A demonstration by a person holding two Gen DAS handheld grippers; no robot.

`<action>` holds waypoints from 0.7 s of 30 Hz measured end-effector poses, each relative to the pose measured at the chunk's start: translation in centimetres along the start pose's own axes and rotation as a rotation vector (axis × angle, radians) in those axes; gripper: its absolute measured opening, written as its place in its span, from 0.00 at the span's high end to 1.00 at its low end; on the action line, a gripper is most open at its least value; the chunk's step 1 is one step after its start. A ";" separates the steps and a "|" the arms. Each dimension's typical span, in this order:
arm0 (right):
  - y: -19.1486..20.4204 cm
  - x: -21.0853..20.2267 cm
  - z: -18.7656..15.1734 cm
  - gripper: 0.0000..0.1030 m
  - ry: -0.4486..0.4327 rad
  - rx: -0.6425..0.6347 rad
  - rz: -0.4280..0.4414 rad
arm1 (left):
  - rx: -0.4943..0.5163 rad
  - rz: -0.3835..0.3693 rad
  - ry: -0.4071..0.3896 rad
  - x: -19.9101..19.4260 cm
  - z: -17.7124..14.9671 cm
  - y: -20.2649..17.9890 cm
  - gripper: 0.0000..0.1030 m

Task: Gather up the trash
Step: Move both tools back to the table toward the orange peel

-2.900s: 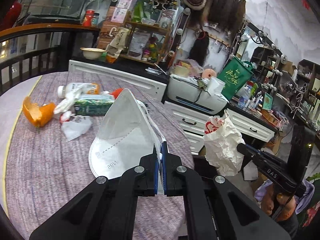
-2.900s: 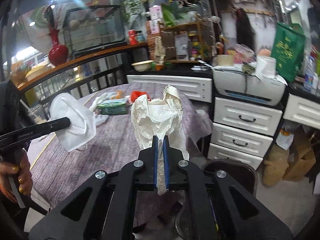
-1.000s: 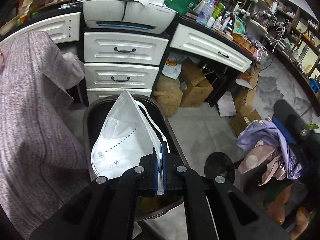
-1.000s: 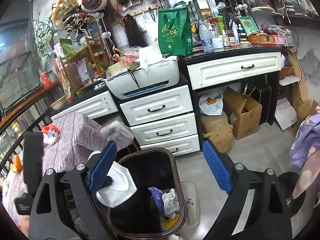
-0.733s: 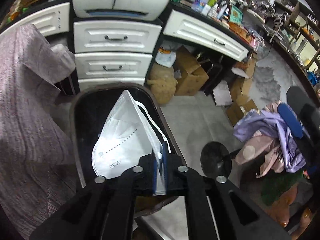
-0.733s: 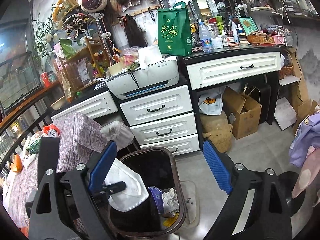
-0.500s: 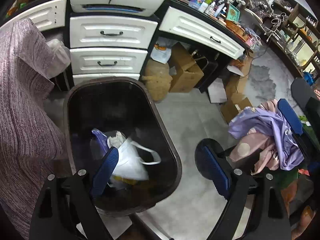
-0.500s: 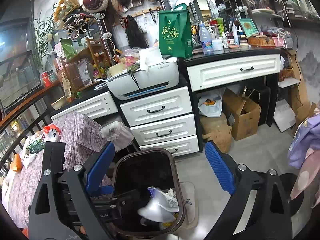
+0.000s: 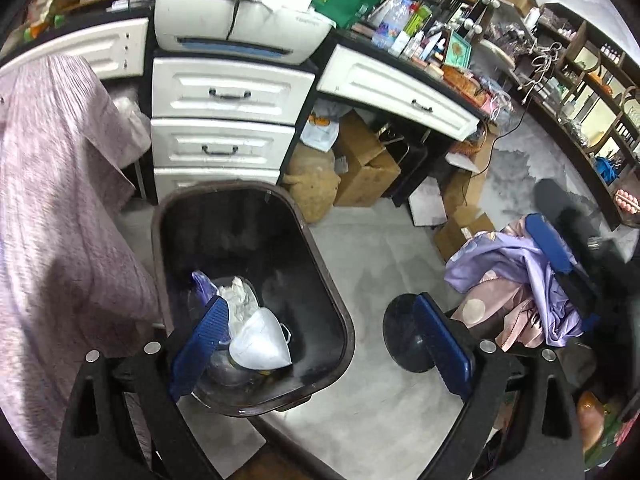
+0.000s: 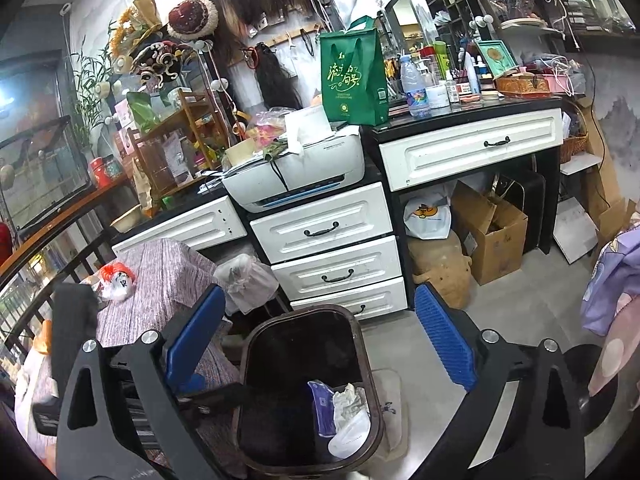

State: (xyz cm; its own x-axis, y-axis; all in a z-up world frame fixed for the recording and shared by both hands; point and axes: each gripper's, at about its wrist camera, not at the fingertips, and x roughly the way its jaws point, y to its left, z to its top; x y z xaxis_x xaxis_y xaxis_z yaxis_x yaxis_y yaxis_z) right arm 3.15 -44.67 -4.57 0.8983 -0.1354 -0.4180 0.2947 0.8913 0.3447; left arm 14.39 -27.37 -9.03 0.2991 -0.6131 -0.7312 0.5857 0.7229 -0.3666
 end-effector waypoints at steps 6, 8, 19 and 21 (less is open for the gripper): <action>1.1 0.6 0.4 0.08 0.025 -0.005 0.031 | 0.025 0.028 -0.062 -3.3 0.2 0.4 0.08; 2.0 0.9 0.6 0.08 0.034 -0.027 0.045 | 0.028 0.054 -0.077 -4.6 0.2 1.0 0.08; 11.4 2.7 0.4 0.08 0.144 -0.204 0.265 | 0.004 0.277 -0.187 -14.0 -2.3 7.4 0.05; 13.6 3.1 0.2 0.08 0.170 -0.237 0.315 | -0.030 0.309 -0.204 -15.6 -3.0 9.2 0.05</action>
State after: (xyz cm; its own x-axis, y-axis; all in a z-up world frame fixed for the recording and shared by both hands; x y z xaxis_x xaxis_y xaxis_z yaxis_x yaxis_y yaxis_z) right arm 9.99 -33.02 -1.01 0.8600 0.2152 -0.4627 -0.0864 0.9551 0.2836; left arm 12.91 -10.22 -2.72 0.6041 -0.4127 -0.6818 0.4226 0.8912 -0.1650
